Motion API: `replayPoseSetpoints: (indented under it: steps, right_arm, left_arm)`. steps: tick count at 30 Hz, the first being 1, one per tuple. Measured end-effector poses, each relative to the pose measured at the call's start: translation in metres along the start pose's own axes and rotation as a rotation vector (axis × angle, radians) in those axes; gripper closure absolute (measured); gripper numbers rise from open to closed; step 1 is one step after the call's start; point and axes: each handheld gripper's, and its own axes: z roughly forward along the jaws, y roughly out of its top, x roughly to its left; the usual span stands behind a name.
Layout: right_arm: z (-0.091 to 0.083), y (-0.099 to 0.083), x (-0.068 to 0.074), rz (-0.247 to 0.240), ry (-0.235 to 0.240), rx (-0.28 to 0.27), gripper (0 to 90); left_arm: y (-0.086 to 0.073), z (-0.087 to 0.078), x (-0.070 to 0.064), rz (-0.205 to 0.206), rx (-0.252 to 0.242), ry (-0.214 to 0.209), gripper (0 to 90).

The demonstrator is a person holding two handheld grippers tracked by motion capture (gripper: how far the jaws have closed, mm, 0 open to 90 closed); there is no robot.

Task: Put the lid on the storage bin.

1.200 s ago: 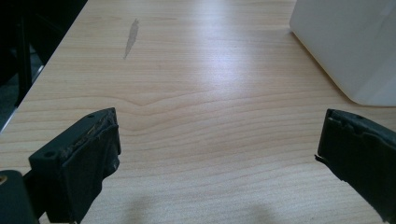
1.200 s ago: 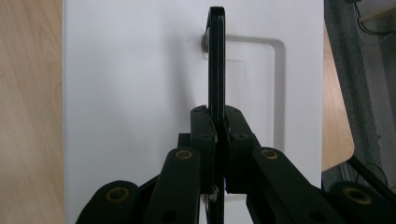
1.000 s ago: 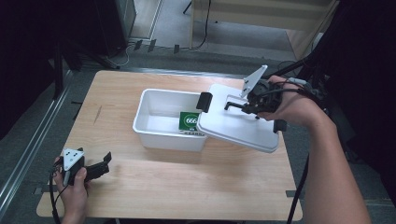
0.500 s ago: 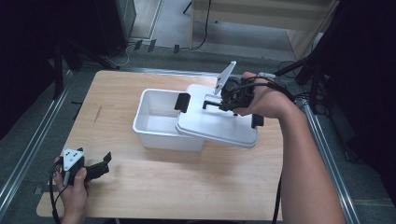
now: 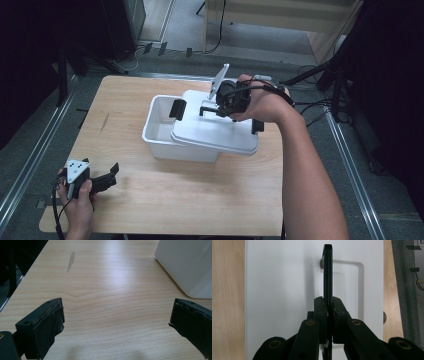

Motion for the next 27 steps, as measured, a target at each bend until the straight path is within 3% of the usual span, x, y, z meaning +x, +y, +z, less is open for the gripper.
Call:
replayPoseSetpoints:
  steps: [27]
  right_arm:
    - [0.033,0.057,-0.001,-0.045,0.033,-0.016,85.1]
  left_arm:
    - [0.0,0.0,0.002,-0.01,-0.002,-0.008,0.0]
